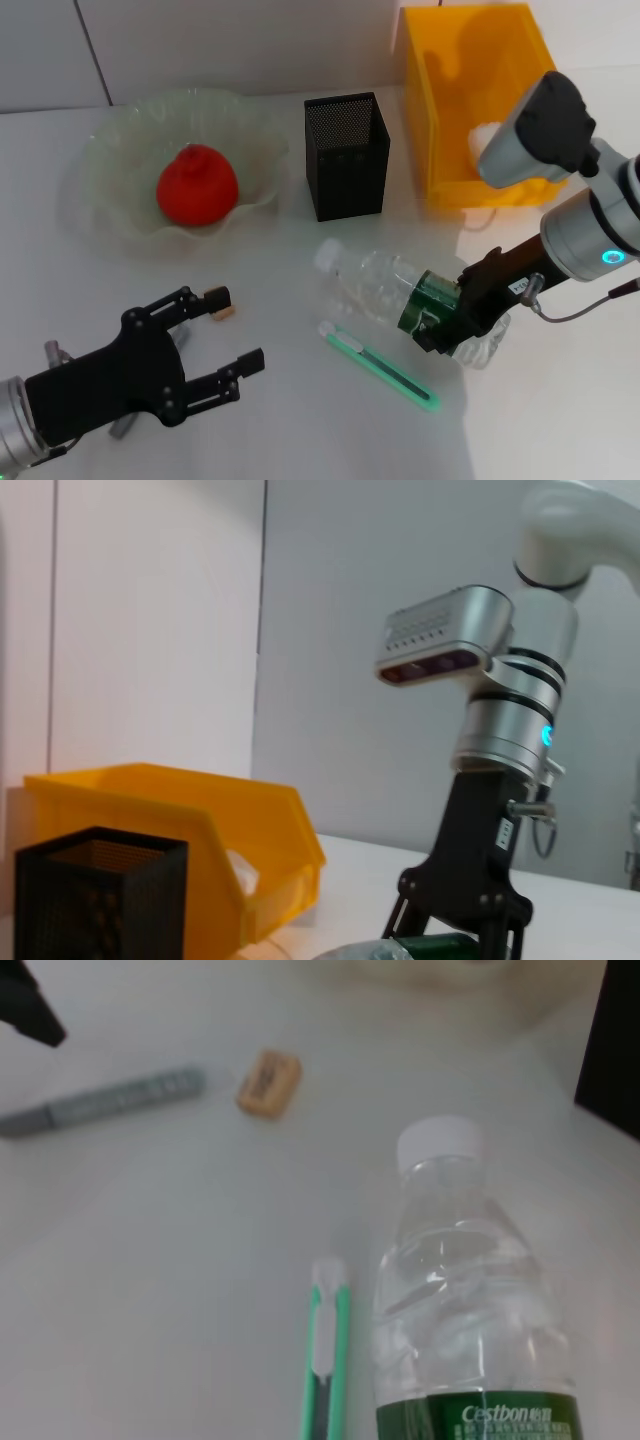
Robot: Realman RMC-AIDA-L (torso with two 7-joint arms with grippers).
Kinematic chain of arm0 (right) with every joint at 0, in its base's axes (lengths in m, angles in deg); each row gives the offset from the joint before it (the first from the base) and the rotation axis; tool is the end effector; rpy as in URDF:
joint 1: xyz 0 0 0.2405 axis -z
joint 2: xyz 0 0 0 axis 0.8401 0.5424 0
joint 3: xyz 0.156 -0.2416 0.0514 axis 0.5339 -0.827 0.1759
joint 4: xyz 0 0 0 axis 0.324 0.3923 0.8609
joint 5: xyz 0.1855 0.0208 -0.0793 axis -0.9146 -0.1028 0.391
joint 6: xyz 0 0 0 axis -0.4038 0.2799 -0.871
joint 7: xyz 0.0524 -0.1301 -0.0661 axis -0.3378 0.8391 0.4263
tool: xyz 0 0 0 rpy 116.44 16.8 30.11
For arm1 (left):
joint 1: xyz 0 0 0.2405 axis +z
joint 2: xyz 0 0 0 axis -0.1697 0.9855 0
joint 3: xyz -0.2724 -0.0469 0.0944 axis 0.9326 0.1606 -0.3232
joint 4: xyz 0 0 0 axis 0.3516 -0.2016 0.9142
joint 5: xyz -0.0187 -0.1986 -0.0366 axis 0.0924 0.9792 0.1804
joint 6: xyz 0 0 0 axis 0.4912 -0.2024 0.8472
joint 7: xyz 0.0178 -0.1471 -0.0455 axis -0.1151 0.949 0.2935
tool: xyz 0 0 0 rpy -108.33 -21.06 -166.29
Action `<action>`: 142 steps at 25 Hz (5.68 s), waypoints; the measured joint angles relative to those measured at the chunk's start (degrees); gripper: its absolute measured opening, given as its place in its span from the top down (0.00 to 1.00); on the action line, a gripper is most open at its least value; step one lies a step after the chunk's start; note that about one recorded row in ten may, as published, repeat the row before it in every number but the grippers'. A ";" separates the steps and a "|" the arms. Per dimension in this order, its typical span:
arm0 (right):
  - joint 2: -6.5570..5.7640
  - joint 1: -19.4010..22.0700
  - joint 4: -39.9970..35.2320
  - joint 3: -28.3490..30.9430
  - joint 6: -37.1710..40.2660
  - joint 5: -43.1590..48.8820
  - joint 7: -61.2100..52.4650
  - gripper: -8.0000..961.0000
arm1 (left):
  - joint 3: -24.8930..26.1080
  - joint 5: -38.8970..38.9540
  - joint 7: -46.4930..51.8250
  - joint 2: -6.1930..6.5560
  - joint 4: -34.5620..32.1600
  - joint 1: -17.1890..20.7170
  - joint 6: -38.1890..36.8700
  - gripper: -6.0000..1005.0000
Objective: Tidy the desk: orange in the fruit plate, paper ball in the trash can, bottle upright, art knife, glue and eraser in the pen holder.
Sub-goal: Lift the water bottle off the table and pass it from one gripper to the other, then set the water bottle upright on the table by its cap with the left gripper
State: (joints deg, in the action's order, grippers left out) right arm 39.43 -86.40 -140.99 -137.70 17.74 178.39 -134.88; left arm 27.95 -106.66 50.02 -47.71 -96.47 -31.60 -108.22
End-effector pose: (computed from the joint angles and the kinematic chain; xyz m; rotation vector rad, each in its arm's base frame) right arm 0.2444 0.3485 -0.0445 -2.7608 0.8836 -0.3264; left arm -0.3027 0.2620 -0.0679 -2.6292 -0.3260 -1.0055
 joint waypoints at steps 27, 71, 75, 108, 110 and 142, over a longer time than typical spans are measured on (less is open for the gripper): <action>-0.46 4.77 27.02 28.02 13.51 -33.77 52.21 0.21 | -0.44 23.06 21.35 0.12 7.47 -1.72 -10.94 0.29; -0.03 -5.18 43.34 23.92 13.48 -35.91 59.22 0.20 | -6.61 22.19 23.09 -0.16 6.50 -5.81 -11.10 0.30; -0.03 -5.23 43.53 23.71 13.51 -35.96 59.23 0.20 | -6.60 22.41 23.08 -0.15 6.54 -5.81 -11.39 0.30; 0.13 -4.90 44.53 23.66 14.35 -36.24 61.89 0.15 | -6.70 22.33 21.67 0.17 5.62 -6.66 -12.51 0.56; -0.14 -3.82 44.21 24.50 14.35 -36.98 61.76 0.12 | -6.70 22.27 21.68 0.19 4.91 -6.55 -12.59 0.56; -1.70 8.11 37.87 37.11 12.79 -36.57 61.69 0.12 | -2.09 22.49 1.77 0.68 -5.12 -1.32 5.50 0.56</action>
State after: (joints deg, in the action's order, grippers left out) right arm 37.73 -78.29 -103.13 -100.59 30.54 141.82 -73.19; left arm 25.86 -84.17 51.78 -47.02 -101.60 -32.92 -102.71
